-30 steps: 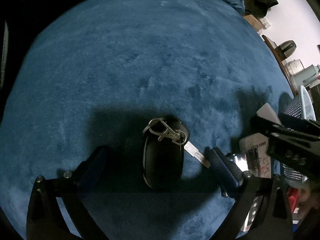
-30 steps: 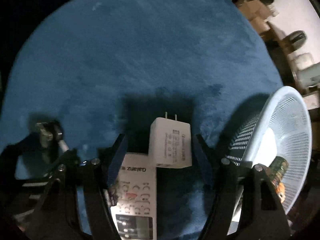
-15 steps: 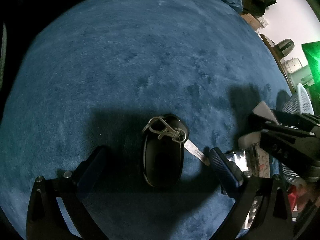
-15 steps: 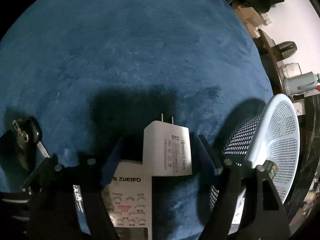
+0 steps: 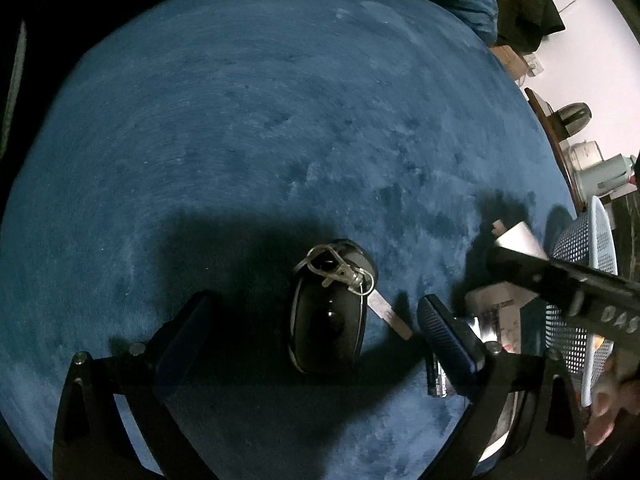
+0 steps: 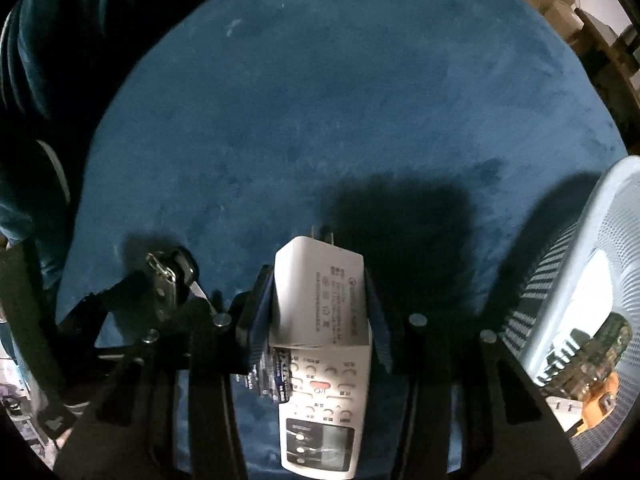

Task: Organize rigid objects
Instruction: 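Close the right tool on the white plug charger while the left tool closes on the car key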

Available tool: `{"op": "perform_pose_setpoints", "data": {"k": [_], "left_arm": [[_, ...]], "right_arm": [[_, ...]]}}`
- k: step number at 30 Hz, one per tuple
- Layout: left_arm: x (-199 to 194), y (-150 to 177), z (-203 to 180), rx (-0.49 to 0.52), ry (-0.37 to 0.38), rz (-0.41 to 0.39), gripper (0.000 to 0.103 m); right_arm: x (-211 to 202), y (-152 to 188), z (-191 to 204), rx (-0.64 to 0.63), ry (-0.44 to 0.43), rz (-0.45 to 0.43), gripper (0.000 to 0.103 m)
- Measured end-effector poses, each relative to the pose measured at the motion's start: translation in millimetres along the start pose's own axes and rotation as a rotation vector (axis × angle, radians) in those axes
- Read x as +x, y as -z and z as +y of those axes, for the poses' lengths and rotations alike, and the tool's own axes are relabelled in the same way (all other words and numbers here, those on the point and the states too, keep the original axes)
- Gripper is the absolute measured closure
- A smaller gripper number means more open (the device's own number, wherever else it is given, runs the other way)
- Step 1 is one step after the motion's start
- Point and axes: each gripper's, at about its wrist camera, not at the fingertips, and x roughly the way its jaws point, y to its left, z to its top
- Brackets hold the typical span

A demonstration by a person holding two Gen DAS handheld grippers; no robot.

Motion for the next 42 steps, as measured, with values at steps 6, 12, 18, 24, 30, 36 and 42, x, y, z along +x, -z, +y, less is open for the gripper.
{"op": "perform_pose_setpoints", "data": {"k": [6, 12, 18, 24, 30, 36, 42], "left_arm": [[1, 0, -4, 0.016, -0.025, 0.02, 0.003], [3, 0, -12, 0.072, -0.104, 0.036, 0.017], [-9, -3, -14, 0.063, -0.068, 0.016, 0.065], [-18, 1, -14, 0.045, -0.056, 0.008, 0.065], [-43, 1, -17, 0.05, -0.05, -0.037, 0.065], [-72, -2, -33, 0.074, -0.049, -0.081, 0.092], [-66, 2, -34, 0.082, -0.095, -0.038, 0.083]], "right_arm": [[11, -7, 9, 0.005, -0.035, 0.039, 0.058], [4, -9, 11, -0.003, -0.033, 0.002, 0.062], [-5, -6, 8, 0.008, -0.051, -0.002, 0.063], [-22, -6, -4, 0.022, -0.082, -0.009, 0.063], [-50, 8, -22, 0.04, -0.117, -0.048, 0.063], [-78, 23, -45, 0.074, -0.157, -0.089, 0.063], [-80, 32, -44, 0.096, -0.172, -0.096, 0.063]]}}
